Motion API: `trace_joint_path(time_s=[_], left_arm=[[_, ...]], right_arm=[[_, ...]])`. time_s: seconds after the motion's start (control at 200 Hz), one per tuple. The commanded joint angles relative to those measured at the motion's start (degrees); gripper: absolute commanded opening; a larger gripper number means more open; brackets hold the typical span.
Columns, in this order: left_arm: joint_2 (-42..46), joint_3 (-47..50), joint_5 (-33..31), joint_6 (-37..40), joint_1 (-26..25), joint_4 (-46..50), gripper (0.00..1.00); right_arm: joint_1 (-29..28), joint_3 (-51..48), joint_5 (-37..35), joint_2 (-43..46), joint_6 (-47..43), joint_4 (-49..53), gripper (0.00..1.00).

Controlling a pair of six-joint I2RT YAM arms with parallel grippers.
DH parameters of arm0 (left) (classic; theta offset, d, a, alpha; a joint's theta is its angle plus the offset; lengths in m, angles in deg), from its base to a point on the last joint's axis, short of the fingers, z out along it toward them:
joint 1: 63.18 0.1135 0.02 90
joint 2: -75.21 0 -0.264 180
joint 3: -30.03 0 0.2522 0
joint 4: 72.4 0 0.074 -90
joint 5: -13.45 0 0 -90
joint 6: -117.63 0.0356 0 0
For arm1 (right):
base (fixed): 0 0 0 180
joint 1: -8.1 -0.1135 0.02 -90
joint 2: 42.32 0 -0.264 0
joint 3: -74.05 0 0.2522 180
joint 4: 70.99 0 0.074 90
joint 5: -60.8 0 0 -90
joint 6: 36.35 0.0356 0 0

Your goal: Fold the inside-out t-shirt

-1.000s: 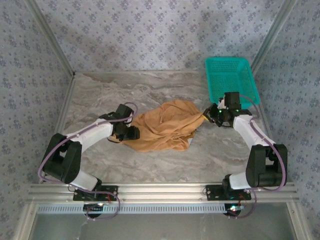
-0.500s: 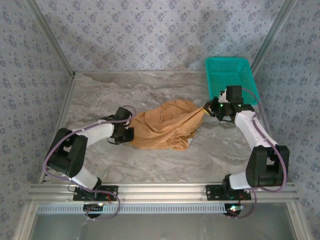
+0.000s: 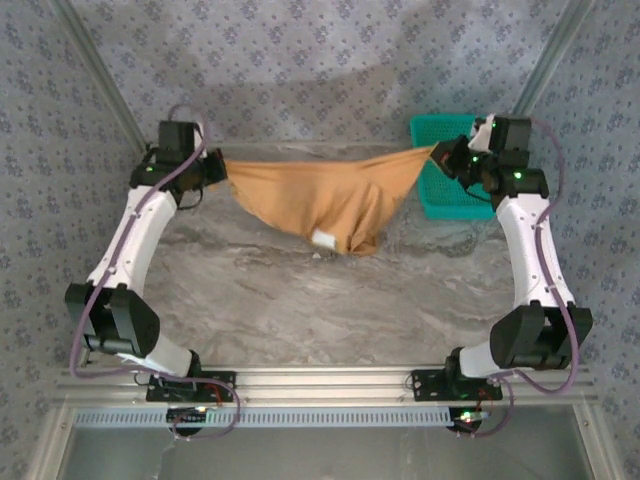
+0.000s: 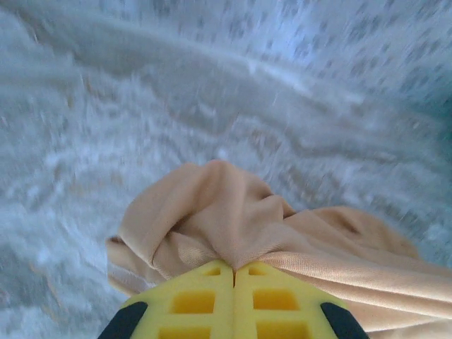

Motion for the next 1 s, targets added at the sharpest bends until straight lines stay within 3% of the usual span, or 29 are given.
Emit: trace_joint_path(time_s=[0.0,0.13,0.3,0.415,0.48,0.595,0.745,0.864,0.994], left_arm=[[-0.5,-2.9,1.2,2.1,0.9,5.1,0.00],[3.9,8.8,4.1,-0.5,0.5,-1.4,0.00],[10.0,31.9,3.0,-3.6,-4.3,-9.5,0.00],[13.5,40.4,0.2,-2.7,-9.5,-11.2,0.25],[15.7,41.7,-1.7,-0.8,-12.8,-11.6,0.36],[19.6,41.5,-2.6,6.6,-20.2,-15.5,0.46],[21.2,46.4,5.2,15.8,-28.7,-35.9,0.65],[14.5,48.6,6.5,22.9,-33.7,-51.9,0.71],[1.8,41.4,9.8,24.0,-34.0,-56.5,0.70]], right_arm=[[0.8,5.9,0.5,-1.9,0.5,0.9,0.00],[-2.7,3.3,-0.5,-1.4,-1.2,0.9,0.00],[-9.3,-18.7,-1.5,1.8,-3.5,-2.9,0.00],[-11.2,-30.6,0.3,1.2,-2.4,-7.4,0.00],[-11.6,-32.3,0.9,0.5,-3.2,-7.8,0.00],[-12.0,-32.2,0.1,0.8,-4.7,-6.9,0.00],[-12.0,-31.9,0.4,1.0,-4.7,-7.2,0.00],[-11.9,-32.0,1.3,1.6,-6.6,-7.2,0.00],[-11.4,-32.6,1.8,3.4,-7.0,-6.6,0.00]])
